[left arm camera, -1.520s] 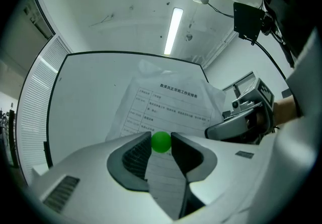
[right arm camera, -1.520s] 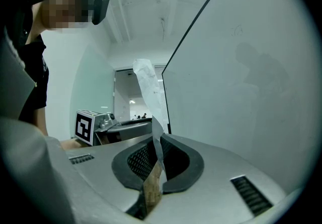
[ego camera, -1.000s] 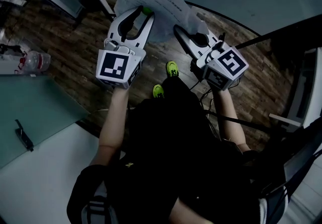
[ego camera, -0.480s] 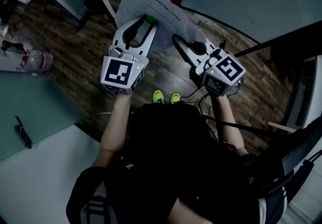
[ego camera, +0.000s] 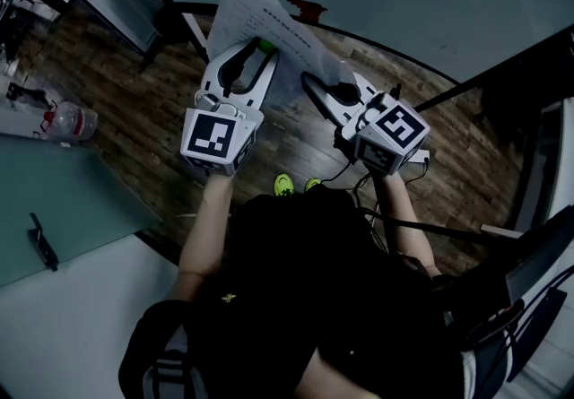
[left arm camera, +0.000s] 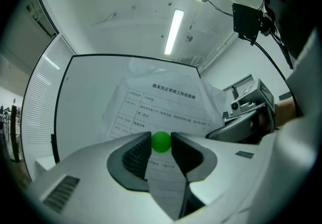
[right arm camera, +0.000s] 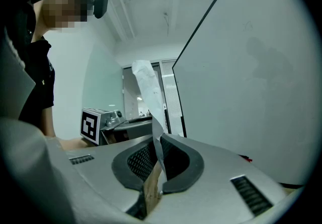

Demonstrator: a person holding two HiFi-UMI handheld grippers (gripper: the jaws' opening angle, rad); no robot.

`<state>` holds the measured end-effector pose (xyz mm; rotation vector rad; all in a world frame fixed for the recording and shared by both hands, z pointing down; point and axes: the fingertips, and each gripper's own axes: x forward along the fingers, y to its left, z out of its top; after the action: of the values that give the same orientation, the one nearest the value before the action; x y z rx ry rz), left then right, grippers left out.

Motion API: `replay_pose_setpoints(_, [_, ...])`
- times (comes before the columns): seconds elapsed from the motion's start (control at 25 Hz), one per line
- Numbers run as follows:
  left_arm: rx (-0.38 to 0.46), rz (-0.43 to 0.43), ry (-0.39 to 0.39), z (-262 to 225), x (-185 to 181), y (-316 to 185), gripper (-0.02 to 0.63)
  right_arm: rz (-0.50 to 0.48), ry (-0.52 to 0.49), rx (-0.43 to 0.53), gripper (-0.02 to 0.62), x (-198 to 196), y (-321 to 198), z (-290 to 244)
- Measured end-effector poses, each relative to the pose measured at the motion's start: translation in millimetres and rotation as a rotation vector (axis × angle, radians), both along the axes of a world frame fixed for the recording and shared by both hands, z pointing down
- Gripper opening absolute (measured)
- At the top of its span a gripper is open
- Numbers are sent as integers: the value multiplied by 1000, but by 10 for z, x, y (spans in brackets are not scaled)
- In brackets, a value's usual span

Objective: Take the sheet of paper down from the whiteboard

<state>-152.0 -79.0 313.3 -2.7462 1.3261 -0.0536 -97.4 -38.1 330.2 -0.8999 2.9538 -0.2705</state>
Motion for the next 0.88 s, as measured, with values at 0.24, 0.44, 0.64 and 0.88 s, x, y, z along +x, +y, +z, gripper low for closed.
replay_pose_setpoints(0.24, [8,-10,6,-38,11,-1,144,-9,-5,-3,18,-2,5,-15])
replay_pose_setpoints(0.44, [11,-19,2,-42,-2,24,144,-19,-7,4,18,5,4,-28])
replay_pose_setpoints(0.64, [15,-11,2,-6,8,16,144,-25,-20,-3,18,-2,-10,-22])
replay_pose_setpoints(0.88, [16,-22,-1,-38,-4,19,144,-27,-9,-3,18,-4,8,-18])
